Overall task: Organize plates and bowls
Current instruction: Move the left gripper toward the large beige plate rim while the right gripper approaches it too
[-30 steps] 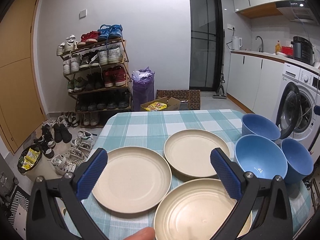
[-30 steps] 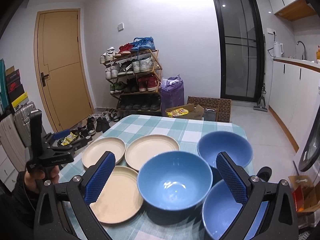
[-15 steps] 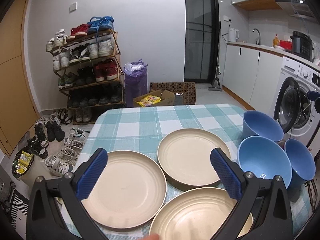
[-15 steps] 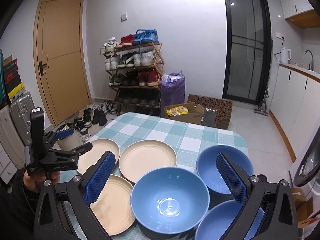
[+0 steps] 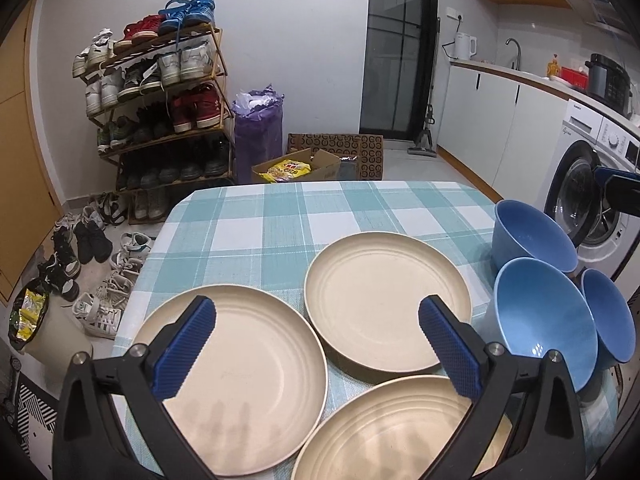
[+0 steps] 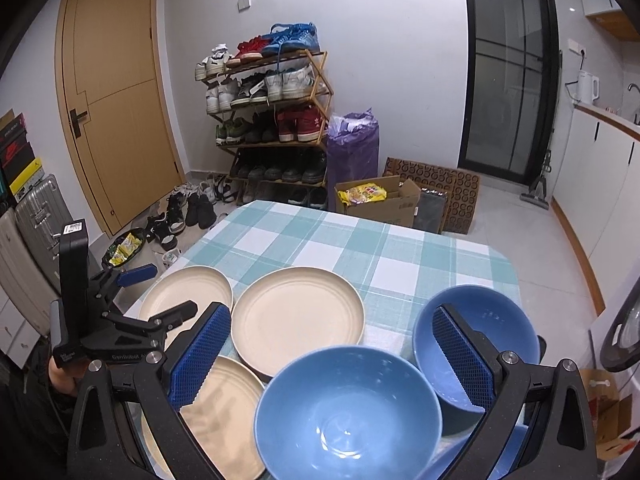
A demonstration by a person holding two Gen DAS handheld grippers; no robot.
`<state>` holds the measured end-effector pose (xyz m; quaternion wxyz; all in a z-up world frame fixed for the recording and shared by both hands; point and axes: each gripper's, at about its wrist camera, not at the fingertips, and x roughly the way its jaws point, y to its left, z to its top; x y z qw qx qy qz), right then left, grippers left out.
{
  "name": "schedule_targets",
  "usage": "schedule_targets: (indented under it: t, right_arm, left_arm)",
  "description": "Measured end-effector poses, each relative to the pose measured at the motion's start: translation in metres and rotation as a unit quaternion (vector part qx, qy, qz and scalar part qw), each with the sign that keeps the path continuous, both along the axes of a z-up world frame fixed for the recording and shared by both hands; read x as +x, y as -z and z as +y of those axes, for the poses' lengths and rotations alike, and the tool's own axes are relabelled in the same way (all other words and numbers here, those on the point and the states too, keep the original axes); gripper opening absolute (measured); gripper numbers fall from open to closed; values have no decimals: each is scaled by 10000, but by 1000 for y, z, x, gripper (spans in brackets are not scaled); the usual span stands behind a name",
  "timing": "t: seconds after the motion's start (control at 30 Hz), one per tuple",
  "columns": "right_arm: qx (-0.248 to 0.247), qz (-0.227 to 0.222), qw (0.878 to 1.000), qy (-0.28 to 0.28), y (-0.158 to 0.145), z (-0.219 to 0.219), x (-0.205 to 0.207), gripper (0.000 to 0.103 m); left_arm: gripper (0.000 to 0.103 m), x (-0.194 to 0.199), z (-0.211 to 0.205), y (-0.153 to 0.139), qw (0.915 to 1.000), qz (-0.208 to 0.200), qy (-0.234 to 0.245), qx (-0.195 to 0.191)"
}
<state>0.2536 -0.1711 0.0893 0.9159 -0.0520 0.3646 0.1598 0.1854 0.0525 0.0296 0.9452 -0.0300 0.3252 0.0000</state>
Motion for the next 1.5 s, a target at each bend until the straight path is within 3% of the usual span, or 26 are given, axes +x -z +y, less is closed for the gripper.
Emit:
schedule_targets:
  t: [0.7,1.27,1.5]
  right_arm:
    - [-198,609,9979,-68,44,12,60,102]
    - [-313,1243,9916,-161,75,22,100,86]
    - [-376,1499,9878,-190,86,24,112,82]
  left_arm:
    - [87,44,-1,20,9992,360,187,70]
    - [71,66,-7,36,9968,701,378,93]
    - [70,75,-7,44,9954,861,421,45]
